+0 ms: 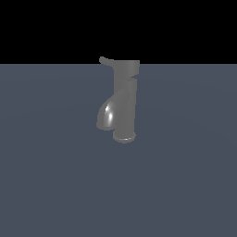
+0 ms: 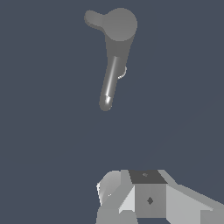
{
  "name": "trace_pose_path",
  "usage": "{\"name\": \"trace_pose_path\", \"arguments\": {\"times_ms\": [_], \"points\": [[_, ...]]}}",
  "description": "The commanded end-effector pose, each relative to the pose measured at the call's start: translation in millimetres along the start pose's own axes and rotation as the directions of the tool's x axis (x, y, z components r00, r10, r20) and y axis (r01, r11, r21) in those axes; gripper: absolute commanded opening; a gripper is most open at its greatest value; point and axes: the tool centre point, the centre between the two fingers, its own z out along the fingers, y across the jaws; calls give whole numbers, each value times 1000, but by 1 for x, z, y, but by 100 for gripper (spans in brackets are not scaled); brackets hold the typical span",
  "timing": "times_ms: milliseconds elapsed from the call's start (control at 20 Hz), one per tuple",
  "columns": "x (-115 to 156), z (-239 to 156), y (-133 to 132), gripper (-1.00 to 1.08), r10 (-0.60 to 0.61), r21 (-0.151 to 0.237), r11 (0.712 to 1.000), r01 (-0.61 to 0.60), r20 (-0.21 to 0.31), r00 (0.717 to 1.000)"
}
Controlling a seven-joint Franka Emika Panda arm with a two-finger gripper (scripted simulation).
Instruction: Turn on the faucet by rotating a designated handle.
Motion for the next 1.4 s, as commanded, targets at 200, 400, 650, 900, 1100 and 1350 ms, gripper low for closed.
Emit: {"name": "trace_pose_path", "arguments": {"times_ms": [200,400,650,900,1100,1350], "points": [[0,1,0,-100,-9,-15,1000,9,5,1000],[-1,2,0,-100,-33,-48,998,33,15,999],[-1,2,0,-100,-40,-55,998,41,17,999],[3,3,-1,-100,-17,-45,999,18,16,1000],[12,4,-2,-100,22,-30,999,-21,17,1000],[29,7,-4,-100,98,-4,995,-98,21,995]]}}
